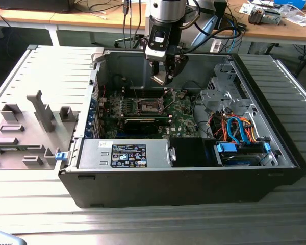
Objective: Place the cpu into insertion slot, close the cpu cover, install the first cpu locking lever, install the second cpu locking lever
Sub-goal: 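Place the cpu into insertion slot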
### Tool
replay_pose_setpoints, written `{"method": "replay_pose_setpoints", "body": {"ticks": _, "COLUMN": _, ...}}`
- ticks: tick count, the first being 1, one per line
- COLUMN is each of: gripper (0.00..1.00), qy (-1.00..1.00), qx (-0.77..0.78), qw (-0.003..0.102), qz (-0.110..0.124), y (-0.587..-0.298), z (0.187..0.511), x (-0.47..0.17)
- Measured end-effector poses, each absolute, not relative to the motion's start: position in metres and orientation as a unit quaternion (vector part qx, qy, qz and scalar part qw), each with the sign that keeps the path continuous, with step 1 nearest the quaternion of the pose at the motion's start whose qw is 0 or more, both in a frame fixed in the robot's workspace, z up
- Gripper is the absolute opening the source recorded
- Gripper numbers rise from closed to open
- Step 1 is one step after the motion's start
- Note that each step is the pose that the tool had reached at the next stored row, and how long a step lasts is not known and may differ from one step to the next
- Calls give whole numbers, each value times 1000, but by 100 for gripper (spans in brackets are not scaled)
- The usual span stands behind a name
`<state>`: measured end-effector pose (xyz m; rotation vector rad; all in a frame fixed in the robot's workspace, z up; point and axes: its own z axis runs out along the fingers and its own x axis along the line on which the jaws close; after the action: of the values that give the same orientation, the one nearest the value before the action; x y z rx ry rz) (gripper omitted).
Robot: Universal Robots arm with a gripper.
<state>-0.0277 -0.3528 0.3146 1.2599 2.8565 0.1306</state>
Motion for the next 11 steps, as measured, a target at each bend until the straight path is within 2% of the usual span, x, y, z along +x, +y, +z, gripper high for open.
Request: {"method": "replay_pose_setpoints", "body": {"ticks": 11, "gripper": 54, "qy": 911, "qx": 410, "qw": 9, "qz": 42, "y": -353, "z": 315, "x": -28}}
